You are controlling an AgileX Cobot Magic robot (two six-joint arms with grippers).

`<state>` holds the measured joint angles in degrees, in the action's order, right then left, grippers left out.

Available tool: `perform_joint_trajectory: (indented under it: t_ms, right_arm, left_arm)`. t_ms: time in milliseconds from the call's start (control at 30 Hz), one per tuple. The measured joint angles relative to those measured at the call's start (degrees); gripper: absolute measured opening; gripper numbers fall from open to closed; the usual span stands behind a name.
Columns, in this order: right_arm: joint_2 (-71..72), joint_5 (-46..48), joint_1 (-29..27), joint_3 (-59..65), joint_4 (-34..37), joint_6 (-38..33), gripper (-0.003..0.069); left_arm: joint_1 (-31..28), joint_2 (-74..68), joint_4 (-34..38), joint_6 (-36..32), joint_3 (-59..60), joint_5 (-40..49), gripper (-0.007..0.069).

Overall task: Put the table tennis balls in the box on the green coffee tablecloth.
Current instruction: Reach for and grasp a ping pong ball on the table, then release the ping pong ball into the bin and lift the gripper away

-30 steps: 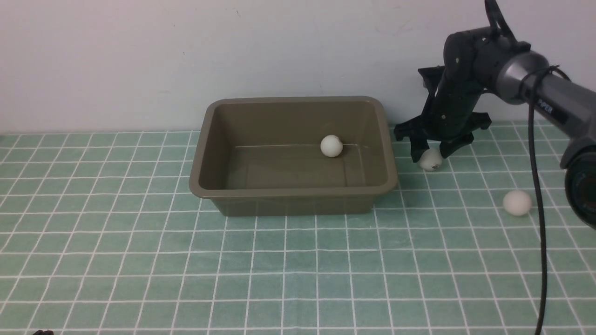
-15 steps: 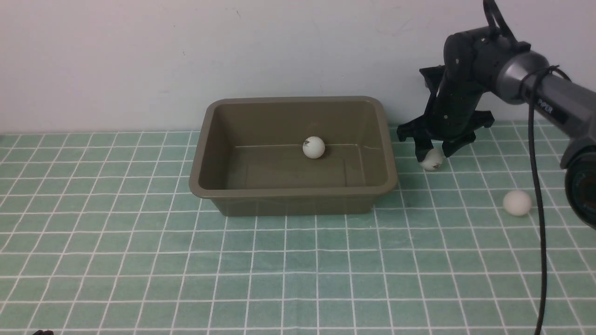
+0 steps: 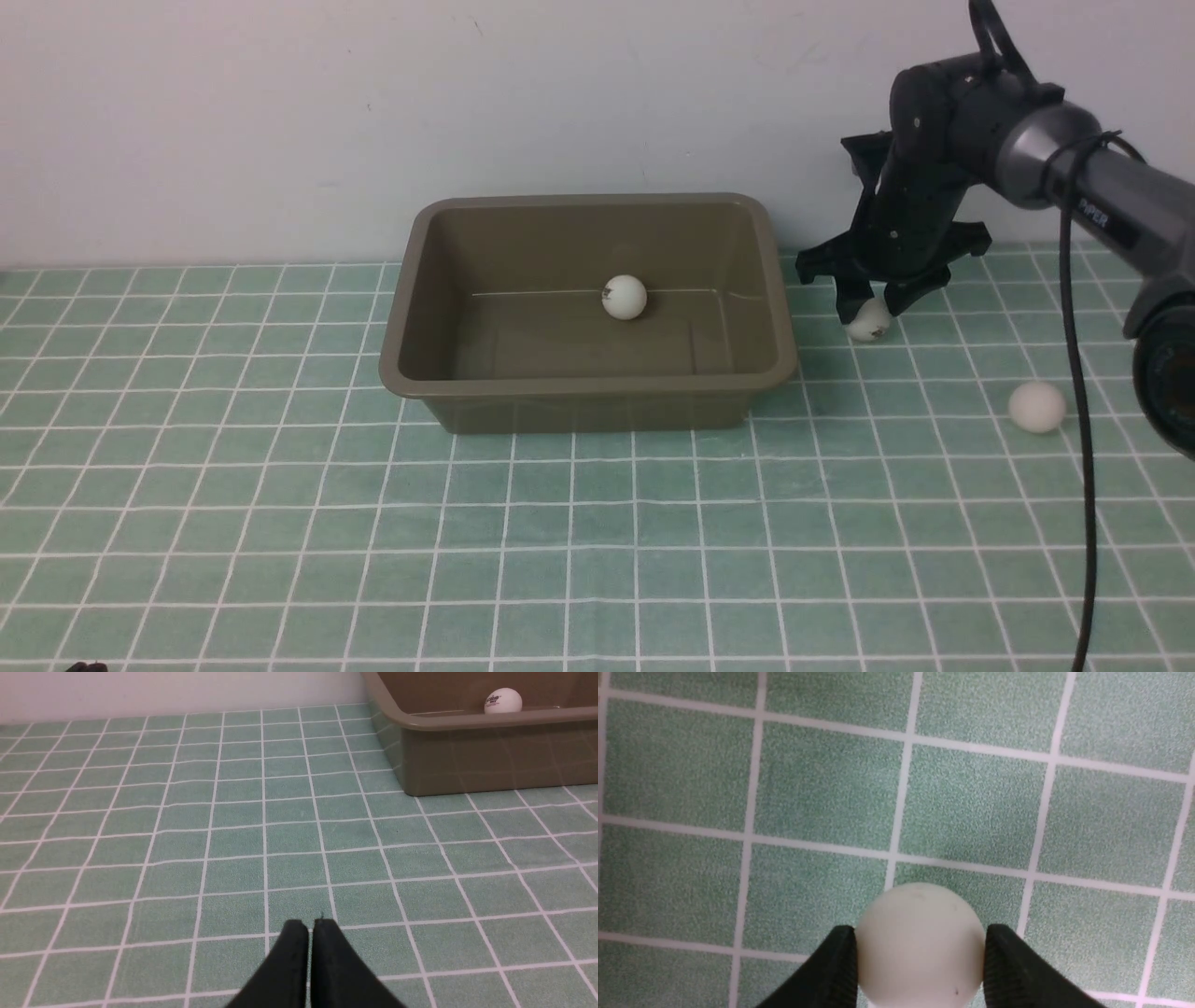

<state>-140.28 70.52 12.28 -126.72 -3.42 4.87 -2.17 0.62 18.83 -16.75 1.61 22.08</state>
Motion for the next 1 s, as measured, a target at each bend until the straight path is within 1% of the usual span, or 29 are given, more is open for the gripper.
perform_joint_trajectory:
  t_ms: [333,567,667,733,800,867,1000]
  right_arm:
    - [0.35,0.05,0.00,0.00,-0.23,-1.29,0.0321]
    - [3.62,0.47,0.00,0.00,-0.23,-1.47,0.0321]
    - [6.01,0.59,0.00,0.00,1.25,-1.47,0.0321]
    - [8.12,0.65,0.00,0.00,4.81,-1.96,0.0321]
    - [8.82,0.73,0.17,0.00,6.36,-2.83,0.0321]
    - [10.36,0.87,1.10,0.00,9.13,-4.38,0.0321]
    - [11.87,0.94,4.25,0.00,10.05,-5.52,0.0321]
  left_arm:
    - [0.00,0.00,0.00,0.00,0.00,0.00,-0.0004]
    - [0.00,0.00,0.00,0.00,0.00,0.00,-0.0004]
    - [0.00,0.00,0.00,0.00,0.00,0.00,-0.0004]
    - [0.00,0.00,0.00,0.00,0.00,0.00,-0.0004]
    - [0.00,0.00,0.00,0.00,0.00,0.00,-0.0004]
    - [0.00,0.00,0.00,0.00,0.00,0.00,-0.0004]
    - [0.00,0.00,0.00,0.00,0.00,0.00,-0.0004]
